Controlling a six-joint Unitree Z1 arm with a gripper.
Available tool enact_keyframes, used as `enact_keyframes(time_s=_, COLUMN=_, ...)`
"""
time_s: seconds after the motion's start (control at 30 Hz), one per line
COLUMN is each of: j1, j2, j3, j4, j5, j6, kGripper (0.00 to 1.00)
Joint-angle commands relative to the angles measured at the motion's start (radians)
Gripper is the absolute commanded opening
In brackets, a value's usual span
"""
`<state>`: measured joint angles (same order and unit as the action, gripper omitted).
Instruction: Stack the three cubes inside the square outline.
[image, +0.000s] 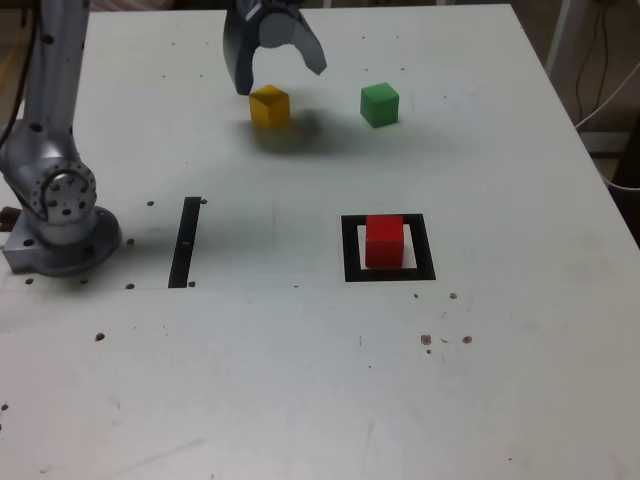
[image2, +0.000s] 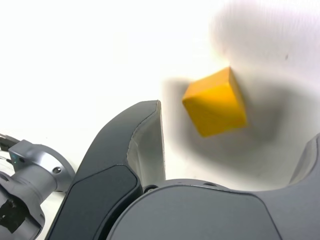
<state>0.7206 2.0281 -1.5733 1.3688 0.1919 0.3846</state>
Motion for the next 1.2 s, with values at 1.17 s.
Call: enact_keyframes(time_s=1.17, j1=0.030, j2=0.029, j3=-0.024, j4=0.088, j5=-0.113, j6=-0.313, kGripper=1.00)
